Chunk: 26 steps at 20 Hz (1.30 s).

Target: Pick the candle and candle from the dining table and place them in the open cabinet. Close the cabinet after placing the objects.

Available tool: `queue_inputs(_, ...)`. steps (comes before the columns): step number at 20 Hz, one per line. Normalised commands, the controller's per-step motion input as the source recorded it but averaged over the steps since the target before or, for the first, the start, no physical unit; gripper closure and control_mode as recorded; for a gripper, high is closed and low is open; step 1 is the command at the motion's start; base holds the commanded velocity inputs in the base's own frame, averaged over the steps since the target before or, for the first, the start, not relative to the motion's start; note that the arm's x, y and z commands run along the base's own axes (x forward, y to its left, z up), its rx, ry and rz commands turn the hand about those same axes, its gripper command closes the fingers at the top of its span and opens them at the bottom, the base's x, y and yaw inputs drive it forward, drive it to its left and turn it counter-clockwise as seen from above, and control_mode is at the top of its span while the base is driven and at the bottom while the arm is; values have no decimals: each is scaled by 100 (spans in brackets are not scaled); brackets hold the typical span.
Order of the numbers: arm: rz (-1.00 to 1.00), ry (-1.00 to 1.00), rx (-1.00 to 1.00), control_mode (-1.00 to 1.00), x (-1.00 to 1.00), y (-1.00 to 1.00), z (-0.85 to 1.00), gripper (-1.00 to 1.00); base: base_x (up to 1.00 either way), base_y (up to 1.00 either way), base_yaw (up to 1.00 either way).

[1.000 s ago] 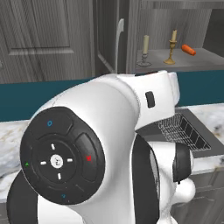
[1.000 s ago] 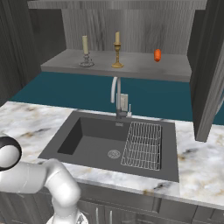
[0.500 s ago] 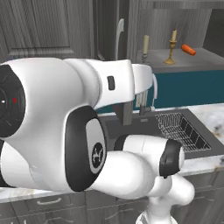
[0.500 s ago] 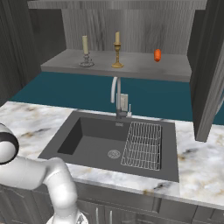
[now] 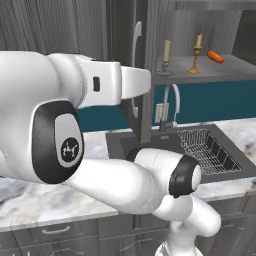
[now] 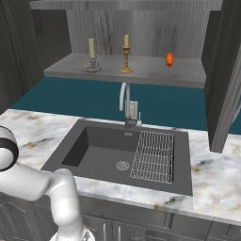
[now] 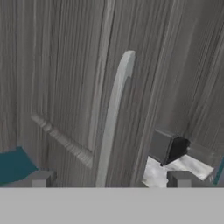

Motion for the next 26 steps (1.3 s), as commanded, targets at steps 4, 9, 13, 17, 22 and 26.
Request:
queue_inputs(4, -15, -4, -1, -100, 30, 0, -24, -100, 0, 0, 0)
queue_inputs(9, -13, 1, -11, -100, 41, -9, -14, -100, 0, 0, 0)
queue_inputs(13, -4, 0, -14, -100, 28, -24, 0, -100, 0, 0, 0)
queue_inputs(17, 3, 0, -19, -100, 43, -18, 0, -100, 0, 0, 0)
queue_inputs(22, 1, 0, -15, -100, 46, -55, 0, -100, 0, 0, 0)
queue_inputs(26, 0, -1, -8, -100, 29, -90, 0, -100, 0, 0, 0)
